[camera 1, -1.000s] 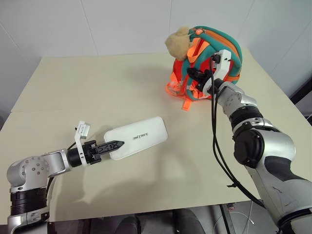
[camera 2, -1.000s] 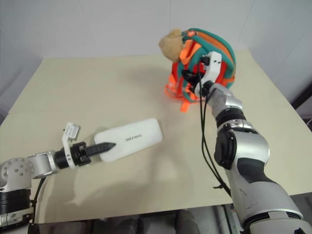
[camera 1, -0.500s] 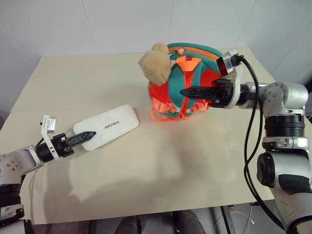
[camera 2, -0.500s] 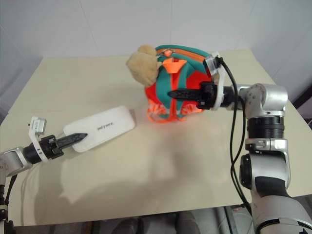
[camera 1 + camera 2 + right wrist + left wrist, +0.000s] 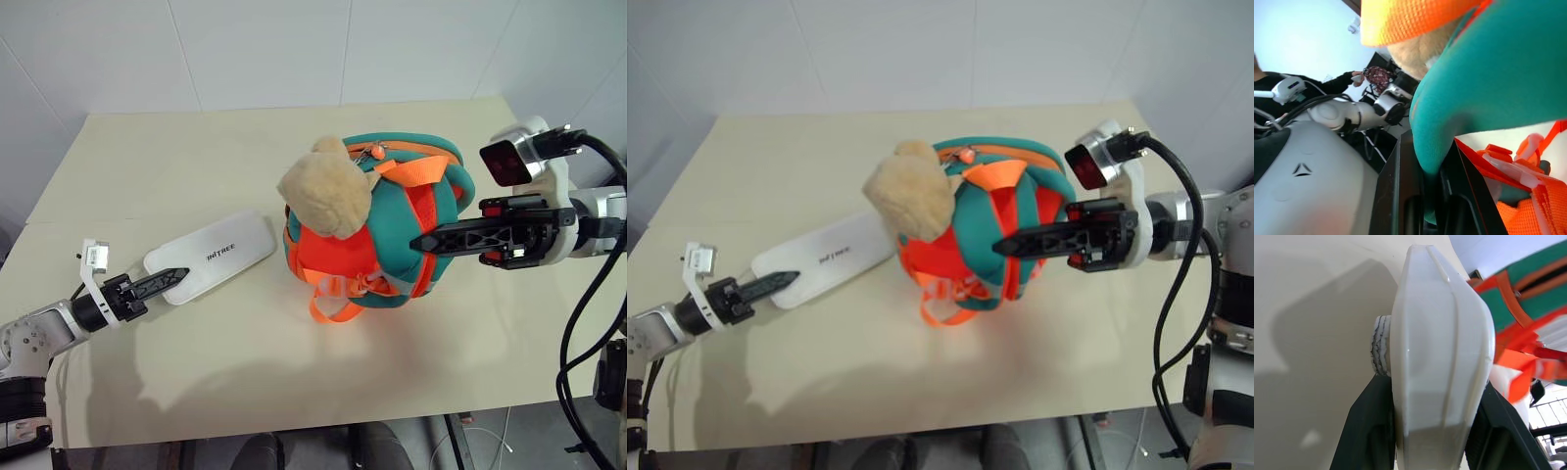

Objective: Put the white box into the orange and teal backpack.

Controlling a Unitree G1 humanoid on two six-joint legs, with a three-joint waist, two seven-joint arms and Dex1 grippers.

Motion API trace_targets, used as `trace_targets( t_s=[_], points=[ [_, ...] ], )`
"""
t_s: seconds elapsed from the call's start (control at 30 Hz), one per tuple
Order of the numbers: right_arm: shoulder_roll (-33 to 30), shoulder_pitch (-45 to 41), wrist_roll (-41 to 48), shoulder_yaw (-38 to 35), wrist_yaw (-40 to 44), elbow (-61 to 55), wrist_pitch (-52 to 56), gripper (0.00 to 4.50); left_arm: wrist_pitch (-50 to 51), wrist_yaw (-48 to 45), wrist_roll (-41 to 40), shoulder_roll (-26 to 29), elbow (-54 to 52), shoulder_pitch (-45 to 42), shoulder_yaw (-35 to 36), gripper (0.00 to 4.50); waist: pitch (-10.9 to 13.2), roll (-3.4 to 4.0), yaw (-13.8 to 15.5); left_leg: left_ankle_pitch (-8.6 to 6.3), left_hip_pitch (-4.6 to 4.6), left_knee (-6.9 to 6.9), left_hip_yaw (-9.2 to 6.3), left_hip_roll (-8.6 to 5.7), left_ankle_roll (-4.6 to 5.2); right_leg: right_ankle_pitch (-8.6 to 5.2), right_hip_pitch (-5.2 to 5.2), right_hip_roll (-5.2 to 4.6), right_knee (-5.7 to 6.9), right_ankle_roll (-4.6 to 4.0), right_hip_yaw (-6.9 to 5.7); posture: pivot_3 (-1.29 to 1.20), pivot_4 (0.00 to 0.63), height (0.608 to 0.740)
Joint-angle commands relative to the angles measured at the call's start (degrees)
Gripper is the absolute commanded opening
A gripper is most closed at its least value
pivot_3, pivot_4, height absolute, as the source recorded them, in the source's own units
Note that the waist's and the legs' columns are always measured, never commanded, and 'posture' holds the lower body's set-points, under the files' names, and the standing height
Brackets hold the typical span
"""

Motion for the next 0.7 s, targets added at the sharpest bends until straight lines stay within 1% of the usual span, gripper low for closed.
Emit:
trace_targets(
  t_s=[0.03, 0.17, 0.23, 0.3, 0.47, 0.7],
  points=[
    [-1.3, 1.0, 12.9, -1.1, -7.4, -0.9, 0.3, 0.44, -1.4, -0.6, 1.1, 0.0, 0.4, 0.6, 0.2, 1.30, 0.0, -0.02, 0.0, 0.00, 0.00, 0.01, -0.01, 0.03, 0.00, 0.00, 0.01, 0.01, 0.00, -0.01, -0.01, 0.00, 0.150, 0.740],
    [0.4, 6.9, 17.1, -0.4, -15.1, -3.7, -2.6, 0.44, -2.5, -1.2, 0.9, -0.7, -1.9, 1.7, -0.1, 1.30, -0.1, -0.14, 0.1, -0.06, -0.01, 0.06, 0.00, 0.07, 0.09, 0.00, 0.04, 0.02, -0.02, -0.01, -0.02, 0.00, 0.150, 0.740],
    [1.3, 9.0, 18.3, 0.1, -17.4, -4.3, -4.3, 0.44, -2.8, -1.7, 0.3, -0.6, -4.1, 2.5, 0.1, 1.30, -0.1, -0.14, 0.1, -0.11, -0.03, 0.13, 0.03, 0.06, 0.14, 0.01, 0.06, 0.00, -0.03, -0.01, -0.01, 0.00, 0.150, 0.740],
    [2.3, 11.4, 16.7, 0.6, -17.5, -6.0, -5.2, 0.44, -3.4, -2.5, -0.7, -0.1, -7.0, 3.3, 1.2, 1.30, -0.1, -0.14, 0.1, -0.18, -0.04, 0.26, 0.05, 0.07, 0.17, 0.01, 0.08, 0.00, -0.01, 0.00, 0.00, 0.00, 0.150, 0.740],
    [2.4, 15.5, 8.9, 2.4, -13.2, -7.7, -7.8, 0.44, -5.8, -5.7, -2.3, 2.6, -14.1, 5.2, 4.4, 1.30, -0.1, -0.15, 0.2, -0.22, -0.05, 0.30, 0.05, 0.11, 0.21, 0.01, 0.09, 0.05, -0.01, 0.00, 0.00, 0.00, 0.150, 0.740],
    [0.3, 17.5, -4.2, 6.0, -3.0, -4.6, -14.1, 0.44, -7.9, -8.9, -4.0, 5.5, -18.2, 4.4, 8.4, 1.30, -0.1, -0.15, 0.2, -0.39, 0.00, 0.46, 0.07, 0.22, 0.50, 0.06, 0.17, 0.17, 0.03, -0.07, -0.02, 0.00, 0.150, 0.740]
  ],
)
